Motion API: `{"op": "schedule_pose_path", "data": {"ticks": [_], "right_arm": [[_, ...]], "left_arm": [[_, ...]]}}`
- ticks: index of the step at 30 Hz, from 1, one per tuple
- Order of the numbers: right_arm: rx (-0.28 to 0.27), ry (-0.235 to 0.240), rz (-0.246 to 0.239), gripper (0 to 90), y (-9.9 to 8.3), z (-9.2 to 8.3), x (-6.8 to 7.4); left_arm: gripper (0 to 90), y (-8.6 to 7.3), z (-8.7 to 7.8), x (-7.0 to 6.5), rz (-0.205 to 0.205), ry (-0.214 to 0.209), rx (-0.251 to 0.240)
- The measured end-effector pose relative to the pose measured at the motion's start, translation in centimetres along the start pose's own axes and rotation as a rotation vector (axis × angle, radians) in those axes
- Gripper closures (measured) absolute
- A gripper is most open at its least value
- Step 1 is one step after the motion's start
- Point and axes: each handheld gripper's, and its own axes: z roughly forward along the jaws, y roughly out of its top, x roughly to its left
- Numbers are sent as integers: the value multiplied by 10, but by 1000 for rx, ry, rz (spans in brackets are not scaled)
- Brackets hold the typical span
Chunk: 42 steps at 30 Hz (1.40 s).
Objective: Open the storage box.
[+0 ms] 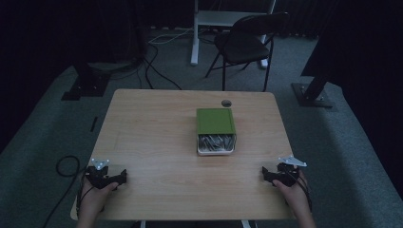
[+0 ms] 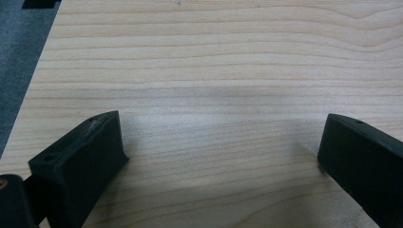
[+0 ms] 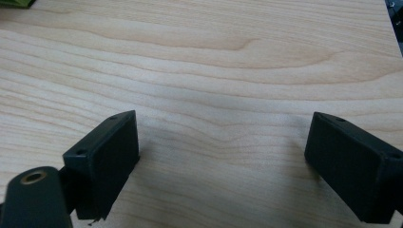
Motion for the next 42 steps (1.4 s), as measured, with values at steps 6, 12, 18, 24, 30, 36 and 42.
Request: {"op": "schedule_pose_path", "data": {"ticks": [6, 12, 18, 24, 30, 36, 42], "right_arm": [[1, -2, 1, 107, 1, 0, 0], [0, -4, 4, 106, 1, 1, 0], [0, -4, 4, 107, 1, 1, 0], [0, -4, 4, 107, 1, 1, 0], [-1, -4, 4, 106, 1, 1, 0], [0, -2, 4, 107, 2, 1, 0], [0, -1, 2, 107, 2, 2, 0]], "left_arm": [[22, 1, 0, -4, 32, -3, -3], [22, 1, -1, -14, 100, -12, -19], [22, 4, 0, -28, 165, -42, -35], [22, 6, 2, -40, 219, -77, -32], [22, 11, 0, -57, 278, -114, -46], [22, 16, 1, -71, 310, -136, -55], [22, 19, 2, -87, 356, -165, -61]]}}
